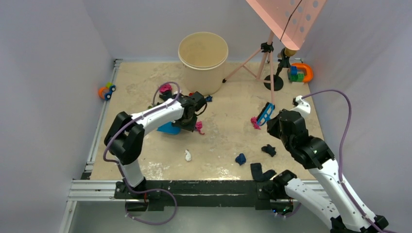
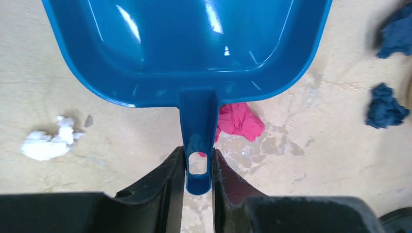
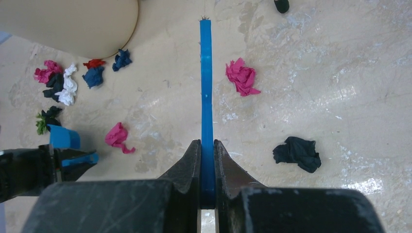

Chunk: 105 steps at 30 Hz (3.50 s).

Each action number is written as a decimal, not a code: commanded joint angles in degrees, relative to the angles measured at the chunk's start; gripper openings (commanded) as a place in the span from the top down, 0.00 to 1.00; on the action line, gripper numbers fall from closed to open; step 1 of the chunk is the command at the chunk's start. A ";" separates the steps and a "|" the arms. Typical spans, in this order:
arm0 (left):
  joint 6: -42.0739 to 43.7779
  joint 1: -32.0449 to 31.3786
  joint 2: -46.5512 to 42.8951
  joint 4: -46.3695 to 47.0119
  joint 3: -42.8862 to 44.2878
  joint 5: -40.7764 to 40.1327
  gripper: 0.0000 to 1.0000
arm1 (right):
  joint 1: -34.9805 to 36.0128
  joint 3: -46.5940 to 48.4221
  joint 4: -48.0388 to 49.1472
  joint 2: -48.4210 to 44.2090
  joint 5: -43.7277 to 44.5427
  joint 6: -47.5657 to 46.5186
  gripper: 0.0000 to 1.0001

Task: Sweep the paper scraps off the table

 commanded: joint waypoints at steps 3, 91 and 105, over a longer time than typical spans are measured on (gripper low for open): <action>5.88 0.39 -9.61 -14.92 3.71 -8.80 0.81 | -0.01 0.79 2.09 -0.91 0.37 -1.96 1.00; 97.05 6.61 -80.04 12.39 -18.24 -41.21 1.00 | 29.35 66.36 51.19 101.84 -43.13 21.95 1.00; 96.43 8.06 -79.08 11.71 -18.12 -40.04 1.00 | 26.92 55.63 7.33 81.88 -7.39 23.95 1.00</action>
